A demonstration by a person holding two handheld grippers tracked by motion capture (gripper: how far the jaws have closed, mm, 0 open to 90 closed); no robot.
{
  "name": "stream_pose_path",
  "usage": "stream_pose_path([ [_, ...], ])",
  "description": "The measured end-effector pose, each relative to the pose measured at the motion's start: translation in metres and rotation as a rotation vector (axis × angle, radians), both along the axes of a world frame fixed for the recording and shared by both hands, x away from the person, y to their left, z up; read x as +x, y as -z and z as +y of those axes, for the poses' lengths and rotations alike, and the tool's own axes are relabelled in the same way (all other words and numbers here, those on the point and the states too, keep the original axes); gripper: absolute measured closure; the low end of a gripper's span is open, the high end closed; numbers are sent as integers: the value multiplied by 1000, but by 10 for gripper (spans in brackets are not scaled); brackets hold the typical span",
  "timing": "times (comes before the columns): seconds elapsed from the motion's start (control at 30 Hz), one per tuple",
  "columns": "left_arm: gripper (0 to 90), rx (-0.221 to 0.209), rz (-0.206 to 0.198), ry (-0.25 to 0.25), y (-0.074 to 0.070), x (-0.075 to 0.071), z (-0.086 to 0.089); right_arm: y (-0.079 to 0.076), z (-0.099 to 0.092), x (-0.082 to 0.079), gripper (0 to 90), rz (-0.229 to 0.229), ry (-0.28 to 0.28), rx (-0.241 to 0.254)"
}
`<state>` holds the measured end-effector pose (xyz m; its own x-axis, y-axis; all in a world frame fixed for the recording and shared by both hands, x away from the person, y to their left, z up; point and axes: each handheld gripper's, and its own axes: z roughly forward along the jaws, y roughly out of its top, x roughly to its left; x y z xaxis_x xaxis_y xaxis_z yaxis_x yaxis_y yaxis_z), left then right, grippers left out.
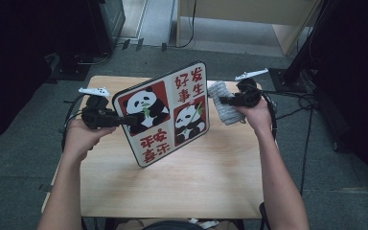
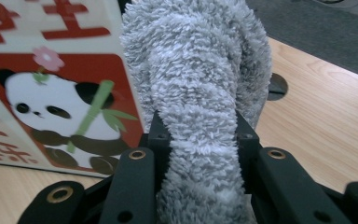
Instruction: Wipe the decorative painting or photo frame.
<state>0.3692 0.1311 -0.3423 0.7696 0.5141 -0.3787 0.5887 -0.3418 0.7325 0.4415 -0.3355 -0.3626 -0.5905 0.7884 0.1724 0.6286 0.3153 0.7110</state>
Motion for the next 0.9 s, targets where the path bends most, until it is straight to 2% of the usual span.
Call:
stream_pose_path([
  [0.13,730,-2,-6,5,0,0,-2,-6,1,1,695,-4,-7,-3],
  [0.27,776,-6,-13,1,-1,0,-1,-24,1,3,695,-8,-17,16],
  [0.33,778,-5,-12,2,-1,0,-1,-28,1,3,695,-12,-23,23],
  [0.4,781,-4,-14,7,-1,1,-1,-36,0,4,695,-14,-33,69],
  [0.53,784,-3,-15,13,-1,1,-1,-43,3,5,695,-15,-44,52],
  [0.57,786,-2,-16,15,-1,1,-1,-51,5,4,695,-27,-50,36],
  [0.63,787,0,-20,21,-1,2,0,-55,5,5,695,-32,-53,34],
  [0.9,791,-9,-17,30,0,6,0,-95,11,13,695,-62,-72,28],
])
